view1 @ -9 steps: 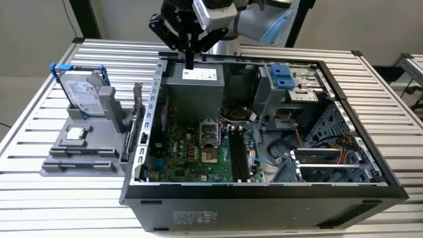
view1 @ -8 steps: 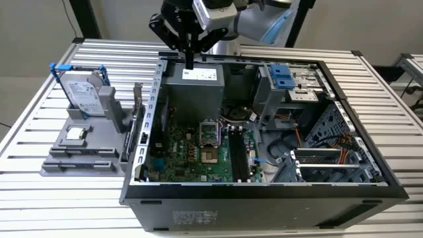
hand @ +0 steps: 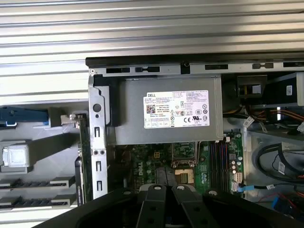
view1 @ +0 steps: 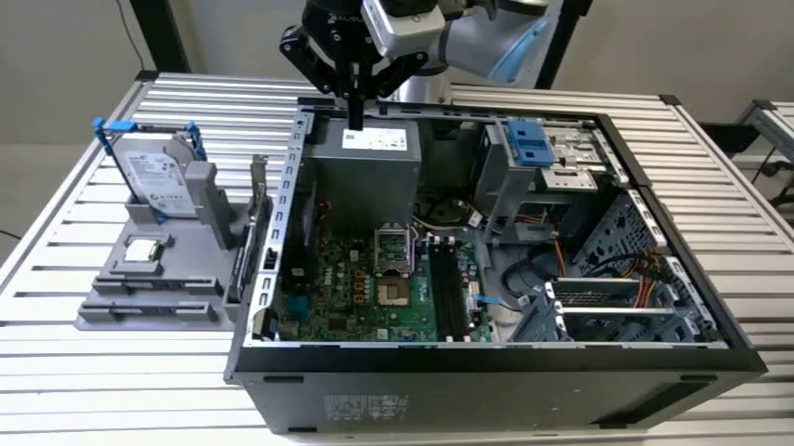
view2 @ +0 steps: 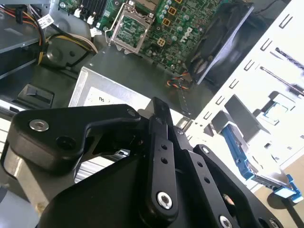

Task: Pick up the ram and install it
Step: 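Reach for the ram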

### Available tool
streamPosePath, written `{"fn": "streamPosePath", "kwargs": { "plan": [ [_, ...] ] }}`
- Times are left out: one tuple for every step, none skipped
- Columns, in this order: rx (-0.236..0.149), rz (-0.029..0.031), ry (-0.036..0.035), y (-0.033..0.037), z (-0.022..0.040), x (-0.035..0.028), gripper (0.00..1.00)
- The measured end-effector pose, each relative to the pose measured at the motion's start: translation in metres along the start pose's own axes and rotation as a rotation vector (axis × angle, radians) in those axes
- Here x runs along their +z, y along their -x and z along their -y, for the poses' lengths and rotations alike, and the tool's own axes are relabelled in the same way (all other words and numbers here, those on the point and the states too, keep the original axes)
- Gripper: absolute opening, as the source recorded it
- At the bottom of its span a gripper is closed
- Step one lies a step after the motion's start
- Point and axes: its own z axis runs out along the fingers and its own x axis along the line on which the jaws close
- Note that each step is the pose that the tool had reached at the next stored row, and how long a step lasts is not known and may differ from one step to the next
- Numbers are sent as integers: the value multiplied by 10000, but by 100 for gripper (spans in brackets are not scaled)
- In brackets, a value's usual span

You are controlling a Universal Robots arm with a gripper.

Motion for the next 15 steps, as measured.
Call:
{"fn": "streamPosePath", "kwargs": {
  "plan": [
    [1,0,-1,-8,1,-1,0],
    [0,-1,-1,-15,1,-1,0],
    [-1,-1,-1,-22,1,-1,0],
    [0,0,-1,-28,2,-1,0],
    [-1,0,0,-36,3,-1,0],
    [-1,-1,-1,-46,4,-2,0],
    [-1,-1,-1,-57,4,-2,0],
    [-1,-1,-1,-67,5,-2,0],
    [0,0,0,-78,6,-2,0],
    [-1,0,0,-88,6,-2,0],
    [-1,0,0,-99,7,-2,0],
    [0,0,0,-112,8,-3,0],
    [-1,0,0,-125,9,-3,0],
    [-1,0,0,-138,10,-3,0],
    [0,0,0,-152,11,-4,0]
  ]
}}
